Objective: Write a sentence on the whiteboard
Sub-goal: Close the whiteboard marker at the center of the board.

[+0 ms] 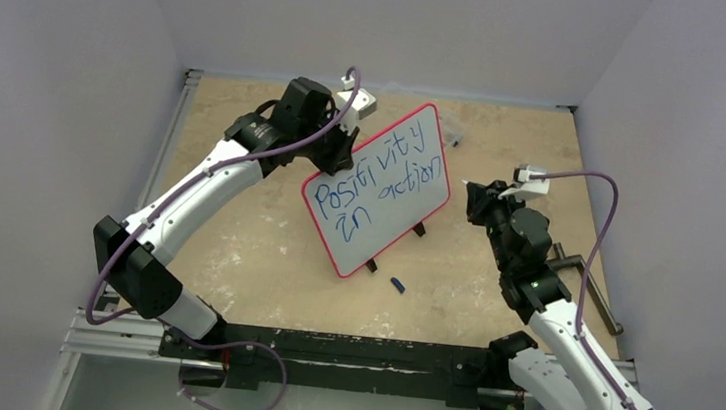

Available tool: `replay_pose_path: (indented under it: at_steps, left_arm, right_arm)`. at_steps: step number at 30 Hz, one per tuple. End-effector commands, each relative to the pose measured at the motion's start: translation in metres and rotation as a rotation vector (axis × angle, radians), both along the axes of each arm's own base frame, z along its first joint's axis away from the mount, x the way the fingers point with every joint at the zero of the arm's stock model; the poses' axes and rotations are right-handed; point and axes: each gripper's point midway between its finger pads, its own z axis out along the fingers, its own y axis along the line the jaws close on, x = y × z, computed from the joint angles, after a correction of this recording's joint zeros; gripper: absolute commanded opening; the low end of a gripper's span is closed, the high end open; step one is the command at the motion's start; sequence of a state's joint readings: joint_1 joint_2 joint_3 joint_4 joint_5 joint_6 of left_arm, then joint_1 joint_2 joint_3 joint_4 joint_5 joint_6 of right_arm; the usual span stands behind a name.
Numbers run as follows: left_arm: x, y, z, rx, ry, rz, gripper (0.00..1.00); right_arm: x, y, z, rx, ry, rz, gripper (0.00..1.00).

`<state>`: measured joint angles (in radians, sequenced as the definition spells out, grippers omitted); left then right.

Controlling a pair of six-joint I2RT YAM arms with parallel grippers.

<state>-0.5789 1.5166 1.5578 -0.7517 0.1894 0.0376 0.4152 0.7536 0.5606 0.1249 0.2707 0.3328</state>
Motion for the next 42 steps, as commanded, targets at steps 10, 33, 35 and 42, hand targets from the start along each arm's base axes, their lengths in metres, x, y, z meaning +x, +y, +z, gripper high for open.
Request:
replay_pose_path:
  at_steps: [10,33,35,42]
  left_arm:
    - [-0.001,0.087,-0.095,0.453,0.096,0.193,0.13]
    - [0.004,0.091,-0.086,0.412,0.024,0.248,0.38]
    - [0.004,0.088,-0.078,0.394,0.019,0.243,0.40]
    - [0.004,0.082,-0.051,0.339,-0.010,0.232,0.41]
  right_arm:
    - [-0.002,0.000,0.003,0.013,-0.019,0.001,0.00]
    - [0.001,0.004,-0.002,0.015,-0.005,0.011,0.00]
    - [0.001,0.005,-0.002,0.015,-0.003,0.014,0.00]
    - [0.001,0.004,-0.002,0.014,0.000,0.010,0.00]
